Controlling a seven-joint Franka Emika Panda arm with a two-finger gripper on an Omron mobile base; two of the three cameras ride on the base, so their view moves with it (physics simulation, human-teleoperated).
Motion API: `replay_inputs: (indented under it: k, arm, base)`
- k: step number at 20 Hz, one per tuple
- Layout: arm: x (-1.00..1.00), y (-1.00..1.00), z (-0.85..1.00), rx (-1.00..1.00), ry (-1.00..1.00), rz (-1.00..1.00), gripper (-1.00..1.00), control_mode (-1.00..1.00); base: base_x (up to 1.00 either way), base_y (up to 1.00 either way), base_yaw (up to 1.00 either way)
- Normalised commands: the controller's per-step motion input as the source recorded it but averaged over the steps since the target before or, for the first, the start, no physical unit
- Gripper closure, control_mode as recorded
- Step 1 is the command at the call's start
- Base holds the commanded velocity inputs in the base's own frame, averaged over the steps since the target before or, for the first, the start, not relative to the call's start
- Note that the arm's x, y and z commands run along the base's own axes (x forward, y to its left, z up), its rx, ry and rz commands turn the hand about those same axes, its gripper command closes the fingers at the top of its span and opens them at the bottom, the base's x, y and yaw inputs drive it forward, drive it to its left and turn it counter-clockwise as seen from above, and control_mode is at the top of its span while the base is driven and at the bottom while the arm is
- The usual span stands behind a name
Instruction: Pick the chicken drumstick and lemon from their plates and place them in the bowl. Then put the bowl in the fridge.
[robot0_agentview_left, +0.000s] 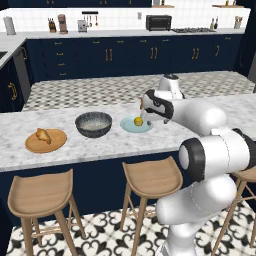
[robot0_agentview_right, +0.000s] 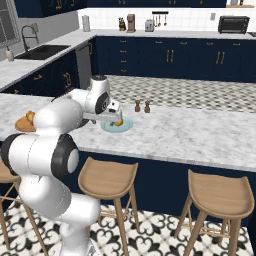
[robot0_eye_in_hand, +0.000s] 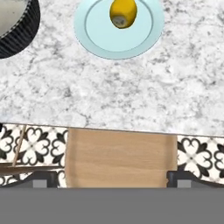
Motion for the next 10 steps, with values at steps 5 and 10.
replay_inputs:
  k: [5, 10]
  arm:
    - [0.53, 0.0, -0.11, 0.0, 0.0, 0.0, -1.0, -1.0]
    - [0.59, 0.02, -0.24, 0.0, 0.0, 0.0, -1.0, -1.0]
  base:
    - [0.0, 0.0, 0.0]
    - [0.0, 0.0, 0.0]
